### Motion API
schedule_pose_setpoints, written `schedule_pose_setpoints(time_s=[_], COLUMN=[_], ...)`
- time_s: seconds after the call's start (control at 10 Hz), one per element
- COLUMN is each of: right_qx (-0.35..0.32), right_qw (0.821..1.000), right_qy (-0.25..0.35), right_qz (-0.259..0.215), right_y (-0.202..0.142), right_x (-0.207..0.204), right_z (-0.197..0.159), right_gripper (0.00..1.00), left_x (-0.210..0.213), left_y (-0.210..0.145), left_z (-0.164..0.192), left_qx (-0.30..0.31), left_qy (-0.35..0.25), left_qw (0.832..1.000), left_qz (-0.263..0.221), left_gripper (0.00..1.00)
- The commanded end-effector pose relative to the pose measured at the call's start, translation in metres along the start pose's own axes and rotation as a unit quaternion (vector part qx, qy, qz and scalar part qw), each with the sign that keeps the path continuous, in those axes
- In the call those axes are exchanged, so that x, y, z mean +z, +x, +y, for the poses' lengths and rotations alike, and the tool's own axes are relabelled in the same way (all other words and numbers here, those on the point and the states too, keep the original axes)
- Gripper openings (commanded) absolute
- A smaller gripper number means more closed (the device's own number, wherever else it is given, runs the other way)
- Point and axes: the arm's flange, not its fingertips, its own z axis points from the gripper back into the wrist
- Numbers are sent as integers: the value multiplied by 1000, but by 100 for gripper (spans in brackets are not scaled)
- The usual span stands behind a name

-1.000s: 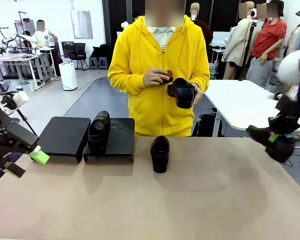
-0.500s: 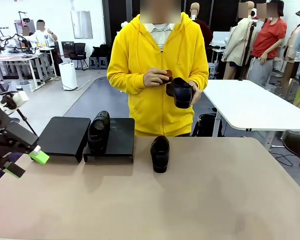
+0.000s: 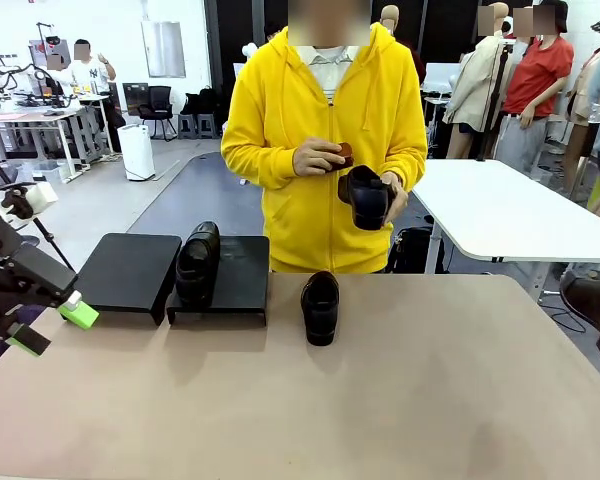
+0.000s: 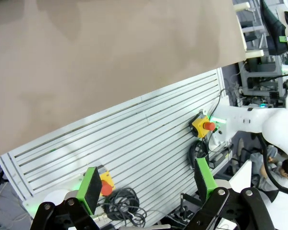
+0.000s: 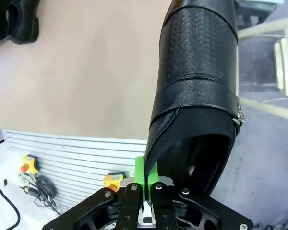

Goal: Organize the shoes by placing them on the stand.
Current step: Pick up one Shoe and place it in the middle of the table.

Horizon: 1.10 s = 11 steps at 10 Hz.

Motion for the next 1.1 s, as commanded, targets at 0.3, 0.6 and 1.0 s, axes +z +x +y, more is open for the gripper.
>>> schedule_pose_setpoints(time_s=[0.3, 0.6, 1.0], right_qx=[-12, -80, -113], right_qw=[994, 985, 986], right_qy=[-105, -153, -114], right_qz=[-27, -29, -35], right_y=[11, 5, -38], right_x=[-22, 3, 23], right_z=[145, 83, 13], right_gripper=[0, 0, 0], left_x=[2, 2, 2], left_y=[1, 1, 1], left_z=[2, 2, 2], left_qx=[-9, -9, -9], left_qy=[-8, -8, -8], left_qw=[1000, 1000, 1000], left_qz=[2, 2, 2], left_gripper=[100, 100, 100])
